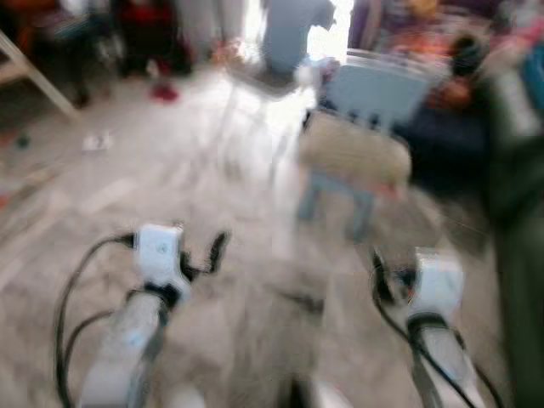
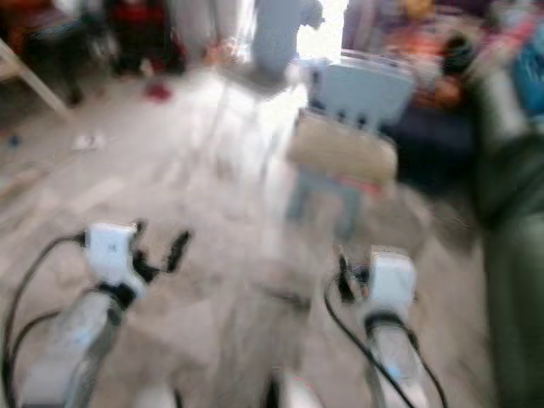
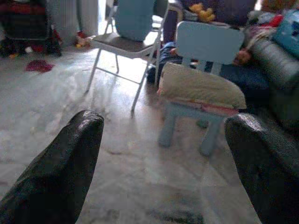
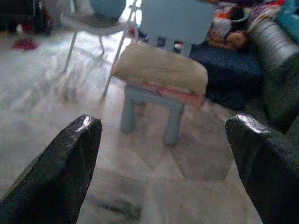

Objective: Move the pillow to the sofa

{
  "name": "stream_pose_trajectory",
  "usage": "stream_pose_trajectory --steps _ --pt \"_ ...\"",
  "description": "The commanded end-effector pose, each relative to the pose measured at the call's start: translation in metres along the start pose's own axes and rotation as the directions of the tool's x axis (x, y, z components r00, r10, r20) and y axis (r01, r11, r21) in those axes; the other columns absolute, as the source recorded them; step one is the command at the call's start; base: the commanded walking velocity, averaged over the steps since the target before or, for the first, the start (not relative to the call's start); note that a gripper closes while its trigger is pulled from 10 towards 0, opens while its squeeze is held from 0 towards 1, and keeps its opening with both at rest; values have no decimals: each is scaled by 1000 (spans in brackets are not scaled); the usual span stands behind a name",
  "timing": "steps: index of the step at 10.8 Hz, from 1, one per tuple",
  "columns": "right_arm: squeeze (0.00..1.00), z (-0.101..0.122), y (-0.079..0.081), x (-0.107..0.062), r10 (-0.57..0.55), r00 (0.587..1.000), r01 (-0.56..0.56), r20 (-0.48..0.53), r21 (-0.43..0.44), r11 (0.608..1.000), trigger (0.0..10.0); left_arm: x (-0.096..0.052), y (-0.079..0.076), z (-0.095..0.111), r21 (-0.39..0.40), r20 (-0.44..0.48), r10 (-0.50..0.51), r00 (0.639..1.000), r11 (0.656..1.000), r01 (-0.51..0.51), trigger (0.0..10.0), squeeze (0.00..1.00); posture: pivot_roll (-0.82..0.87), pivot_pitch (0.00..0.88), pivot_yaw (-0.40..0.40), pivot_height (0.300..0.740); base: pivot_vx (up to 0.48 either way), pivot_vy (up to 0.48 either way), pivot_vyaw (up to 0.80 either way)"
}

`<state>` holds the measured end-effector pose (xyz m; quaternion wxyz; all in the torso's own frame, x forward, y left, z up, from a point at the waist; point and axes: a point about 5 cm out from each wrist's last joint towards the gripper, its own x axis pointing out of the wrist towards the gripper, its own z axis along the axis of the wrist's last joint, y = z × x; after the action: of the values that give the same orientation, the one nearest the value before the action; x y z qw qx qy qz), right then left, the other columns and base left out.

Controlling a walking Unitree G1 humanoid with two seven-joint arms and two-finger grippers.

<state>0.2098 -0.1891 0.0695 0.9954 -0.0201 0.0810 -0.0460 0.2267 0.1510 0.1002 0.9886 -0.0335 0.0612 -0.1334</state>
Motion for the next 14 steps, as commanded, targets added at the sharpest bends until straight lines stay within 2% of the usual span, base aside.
stream_pose_trajectory --steps 1,4,7,9,10,14 --pt "0 1 -5 -3 -12 1000 12 5 -11 1000 10000 0 -2 -6 -11 -32 -15 999 1000 15 10000 0 -37 83 -36 740 345 0 -800" --pt "0 5 -3 1 -5 1000 6 21 -16 1000 10000 5 -5 -7 -20 -31 -17 999 1000 16 10000 0 -44 85 -40 740 385 0 -648" --pt "0 9 -3 6 8 999 -7 33 -26 1000 10000 9 -5 -2 -20 -18 -9 1000 1000 8 10000 0 -52 97 -38 740 456 0 0" --pt "0 15 3 7 52 997 -50 64 -39 998 10000 13 -5 0 -23 -17 18 1000 1000 -18 10000 0 -56 101 -40 740 411 135 244" --pt "0 15 3 7 50 997 -48 64 -37 998 10000 14 -6 0 -22 -17 17 1000 1000 -18 10000 0 -59 105 -40 740 398 270 563" --pt "0 13 0 7 17 999 -16 47 -20 1000 10000 15 -9 4 -6 -10 -1 1000 1000 1 10000 0 -58 120 -34 740 411 203 0"
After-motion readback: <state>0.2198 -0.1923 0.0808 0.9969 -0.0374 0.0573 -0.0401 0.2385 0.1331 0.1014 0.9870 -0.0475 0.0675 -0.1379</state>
